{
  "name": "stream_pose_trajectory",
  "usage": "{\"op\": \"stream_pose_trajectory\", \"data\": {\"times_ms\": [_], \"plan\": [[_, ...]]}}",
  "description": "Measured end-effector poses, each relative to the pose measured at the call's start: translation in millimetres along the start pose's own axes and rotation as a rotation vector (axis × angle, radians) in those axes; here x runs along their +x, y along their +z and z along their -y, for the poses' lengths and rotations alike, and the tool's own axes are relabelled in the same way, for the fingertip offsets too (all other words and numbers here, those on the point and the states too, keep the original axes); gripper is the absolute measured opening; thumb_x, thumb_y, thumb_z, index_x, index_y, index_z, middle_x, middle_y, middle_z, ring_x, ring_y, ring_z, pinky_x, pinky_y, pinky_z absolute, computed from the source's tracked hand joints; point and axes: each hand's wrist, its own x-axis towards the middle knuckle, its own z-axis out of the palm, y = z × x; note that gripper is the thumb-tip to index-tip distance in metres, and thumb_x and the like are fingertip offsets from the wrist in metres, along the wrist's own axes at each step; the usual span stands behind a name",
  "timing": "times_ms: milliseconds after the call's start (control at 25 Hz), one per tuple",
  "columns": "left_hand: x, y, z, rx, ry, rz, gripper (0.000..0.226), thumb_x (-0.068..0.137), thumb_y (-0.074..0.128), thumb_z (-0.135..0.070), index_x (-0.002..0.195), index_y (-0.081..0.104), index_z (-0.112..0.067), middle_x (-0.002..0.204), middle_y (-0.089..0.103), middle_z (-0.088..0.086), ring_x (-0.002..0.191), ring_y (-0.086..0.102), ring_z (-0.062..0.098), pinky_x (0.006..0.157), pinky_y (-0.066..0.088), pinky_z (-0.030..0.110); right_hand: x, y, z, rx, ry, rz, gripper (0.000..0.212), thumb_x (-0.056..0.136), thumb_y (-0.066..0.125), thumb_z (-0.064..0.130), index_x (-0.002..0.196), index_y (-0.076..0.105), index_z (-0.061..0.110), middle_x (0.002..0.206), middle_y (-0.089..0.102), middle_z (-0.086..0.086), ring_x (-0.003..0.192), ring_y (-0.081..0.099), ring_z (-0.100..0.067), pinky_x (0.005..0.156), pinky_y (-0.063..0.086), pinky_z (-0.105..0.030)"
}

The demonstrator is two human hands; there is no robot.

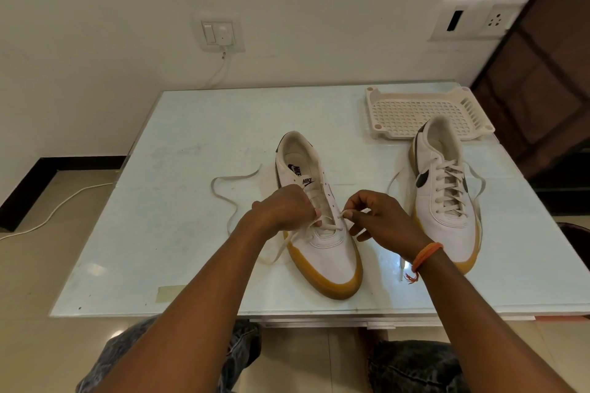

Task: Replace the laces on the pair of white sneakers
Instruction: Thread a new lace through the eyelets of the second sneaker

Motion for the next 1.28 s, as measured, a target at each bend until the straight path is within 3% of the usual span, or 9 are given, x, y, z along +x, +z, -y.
{"op": "stream_pose_trajectory", "data": {"times_ms": [120,240,320,480,640,760,920,1120,1280], "plan": [[0.2,0.8,0.2,-0.005,-0.005,0.002,0.037,0.065,0.073,-0.037,0.091,0.074,-0.011,0.100,0.071,0.002,0.101,0.061,0.021,0.098,0.045,0.053,1.9,-2.9,0.3,0.205,0.078,-0.047,0.007,0.100,0.049,0.015,0.094,0.053,0.013,0.089,0.074,-0.008,0.080,0.072,-0.026,0.073,0.056,-0.039],[0.1,-0.3,0.0,0.062,0.011,-0.025,0.019,0.077,0.072,-0.032,0.087,0.076,-0.016,0.098,0.069,-0.004,0.100,0.059,0.018,0.098,0.039,0.047,2.1,-3.0,1.2,0.261,0.129,-0.045,0.007,0.101,0.045,0.017,0.096,0.050,0.017,0.088,0.074,-0.008,0.083,0.072,-0.029,0.079,0.056,-0.046],[-6.1,-0.9,-5.7,0.178,0.059,-0.119,0.015,0.086,0.069,-0.031,0.086,0.074,-0.017,0.093,0.068,-0.008,0.095,0.056,0.013,0.091,0.032,0.042,0.0,-3.7,3.3,0.261,0.123,-0.026,0.006,0.100,0.048,0.015,0.102,0.049,0.020,0.098,0.072,-0.005,0.082,0.072,-0.027,0.075,0.057,-0.049],[-15.6,2.8,-13.6,0.328,0.219,-0.187,0.009,0.080,0.076,-0.033,0.084,0.071,-0.027,0.082,0.058,-0.015,0.092,0.053,0.008,0.088,0.029,0.039,-7.4,-3.2,7.3,-0.058,-0.105,0.027,0.042,0.084,0.064,-0.002,0.109,0.054,0.030,0.120,0.049,0.012,0.079,0.068,-0.023,0.056,0.059,-0.030],[-16.6,12.2,-15.0,0.394,0.258,-0.246,0.014,0.077,0.080,-0.031,0.089,0.074,-0.030,0.095,0.059,-0.013,0.103,0.054,0.011,0.085,0.022,0.036,-6.0,5.4,0.7,-0.362,-0.354,-0.073,0.027,0.082,0.071,-0.003,0.102,0.070,0.015,0.110,0.064,0.002,0.082,0.061,-0.009,0.059,0.048,-0.008],[-17.5,19.2,-17.8,0.398,0.256,-0.301,0.011,0.082,0.075,-0.026,0.092,0.076,-0.027,0.101,0.066,-0.010,0.105,0.055,0.013,0.084,0.020,0.035,-1.5,8.6,-3.0,-0.510,-0.489,-0.112,0.020,0.082,0.070,-0.001,0.096,0.075,0.012,0.095,0.073,-0.002,0.079,0.065,-0.012,0.071,0.053,-0.020],[-15.6,22.1,-14.2,0.355,0.249,-0.322,0.011,0.086,0.069,-0.025,0.094,0.077,-0.025,0.098,0.070,-0.008,0.099,0.059,0.015,0.082,0.021,0.035,-1.3,13.1,-7.2,-0.658,-0.506,-0.128,0.013,0.087,0.066,0.007,0.096,0.072,0.014,0.093,0.069,-0.002,0.076,0.065,-0.020,0.063,0.054,-0.031],[-15.0,34.3,-10.8,0.314,0.245,-0.392,0.013,0.091,0.064,-0.026,0.095,0.075,-0.024,0.103,0.061,-0.006,0.104,0.048,0.019,0.081,0.029,0.036,-6.5,18.0,-9.4,-0.796,-0.511,-0.173,0.006,0.094,0.057,0.019,0.096,0.058,0.013,0.098,0.052,-0.003,0.045,0.038,-0.015,0.041,0.031,-0.021],[-14.0,48.9,-3.3,0.229,0.206,-0.408,0.014,0.091,0.058,-0.020,0.086,0.071,-0.023,0.100,0.048,-0.009,0.103,0.038,0.019,0.086,0.037,0.042,-5.4,24.9,-9.9,-0.758,-0.453,-0.180,0.032,0.096,0.029,0.034,0.093,0.053,0.012,0.100,0.043,-0.003,0.043,0.029,-0.011,0.041,0.018,-0.017]]}}
